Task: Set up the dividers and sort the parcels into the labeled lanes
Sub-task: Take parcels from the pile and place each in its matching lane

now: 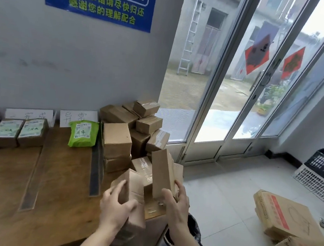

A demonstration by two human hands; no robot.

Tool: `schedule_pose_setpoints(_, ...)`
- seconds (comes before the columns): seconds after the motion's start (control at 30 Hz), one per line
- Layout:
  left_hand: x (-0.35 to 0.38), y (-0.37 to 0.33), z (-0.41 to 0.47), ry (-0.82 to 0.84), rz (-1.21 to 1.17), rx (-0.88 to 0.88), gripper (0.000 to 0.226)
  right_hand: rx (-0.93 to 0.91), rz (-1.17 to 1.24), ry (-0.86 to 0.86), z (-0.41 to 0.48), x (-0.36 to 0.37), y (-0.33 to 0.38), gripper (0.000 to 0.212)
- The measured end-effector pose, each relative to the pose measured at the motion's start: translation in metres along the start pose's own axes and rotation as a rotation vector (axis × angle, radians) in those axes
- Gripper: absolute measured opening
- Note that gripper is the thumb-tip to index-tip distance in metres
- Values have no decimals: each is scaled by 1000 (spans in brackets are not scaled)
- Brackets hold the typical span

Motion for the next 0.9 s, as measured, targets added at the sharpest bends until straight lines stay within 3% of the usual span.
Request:
schedule_pose_setpoints(0.13, 0, -16, -8, 66, -776, -86, 54, 1, 118, 124, -3, -2, 15, 70)
schedule_pose_setpoints(0.27, -3, -32, -26, 132, -1106, -104, 43, -1, 212, 280, -10, 3, 30, 64)
schedule_pose_setpoints(0.47, -24, -44, -52, 152, -973, -35, 41, -66, 182, 403, -17, 14, 44, 70)
schedule_pose_setpoints(0.6, -32, -48, -67, 155, -780, 40, 98, -181, -11, 455, -25, 30, 57, 76)
schedule_pose_setpoints(0.73, -50, -38, -67, 101, -697, 55, 109, -215, -97, 478, -32, 41, 61, 89)
schedule_pose_setpoints(0.8, -61, -31, -66, 90, -692, 37, 111, -97, 55, 549, -36, 47, 58, 80)
schedule_pose_setpoints(0.9, -82, -18, -68, 30, -823, 18, 89, 196, 397, 652, -46, 60, 52, 55)
Point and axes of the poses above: each hand's wrist, its own z-axis towards the middle knuckle, its own x-axis out of the palm, y = z × x, the point moved 8 cm from there along z, towards the middle knuckle
